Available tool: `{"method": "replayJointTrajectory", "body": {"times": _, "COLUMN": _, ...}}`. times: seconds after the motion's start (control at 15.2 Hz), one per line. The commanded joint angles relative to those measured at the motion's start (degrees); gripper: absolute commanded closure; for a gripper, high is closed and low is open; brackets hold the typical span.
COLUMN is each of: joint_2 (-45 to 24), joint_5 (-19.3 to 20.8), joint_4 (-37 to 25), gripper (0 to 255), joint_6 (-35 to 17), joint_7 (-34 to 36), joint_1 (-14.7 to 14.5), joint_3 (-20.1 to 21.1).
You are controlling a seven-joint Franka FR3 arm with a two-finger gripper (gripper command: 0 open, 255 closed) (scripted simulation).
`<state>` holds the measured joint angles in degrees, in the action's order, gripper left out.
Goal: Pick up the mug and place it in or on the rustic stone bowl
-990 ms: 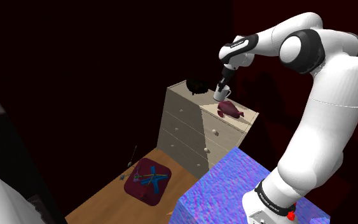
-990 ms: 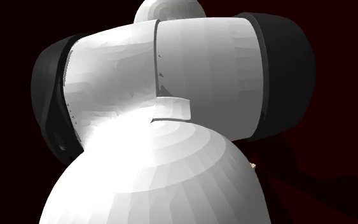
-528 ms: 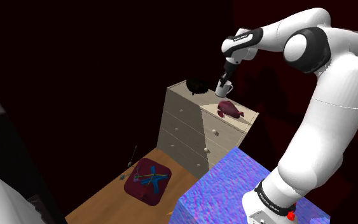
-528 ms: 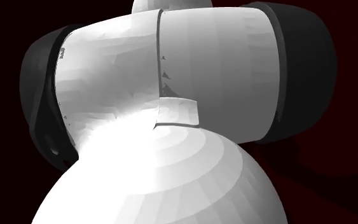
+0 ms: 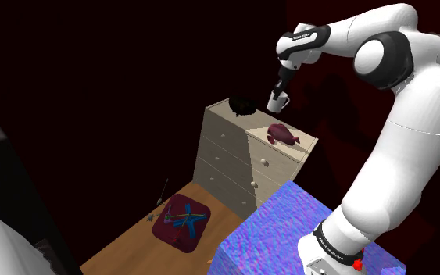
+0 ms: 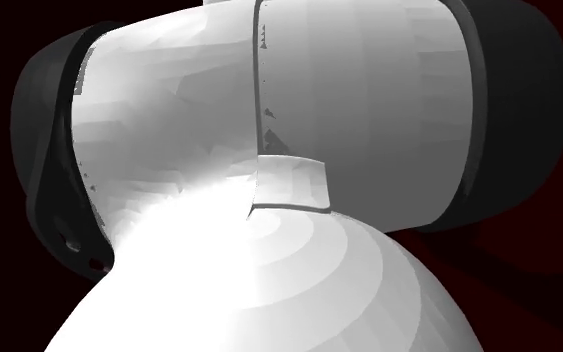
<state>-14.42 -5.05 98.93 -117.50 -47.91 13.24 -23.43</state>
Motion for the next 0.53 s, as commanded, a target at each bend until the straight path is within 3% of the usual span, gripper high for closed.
{"method": "replayJointTrajectory", "body": {"times": 0.0, "joint_2": 0.39, "joint_5": 0.21, "joint_4": -1.15, "gripper": 255, "joint_6": 1.50, "joint_7": 0.09, "joint_1": 0.00, "joint_3": -0.08}}
{"method": "replayJointTrajectory", "body": {"times": 0.46, "joint_2": 1.18, "joint_5": 0.66, "joint_4": -5.54, "gripper": 255, "joint_6": 6.62, "joint_7": 0.34, "joint_1": 0.04, "joint_3": -0.26}}
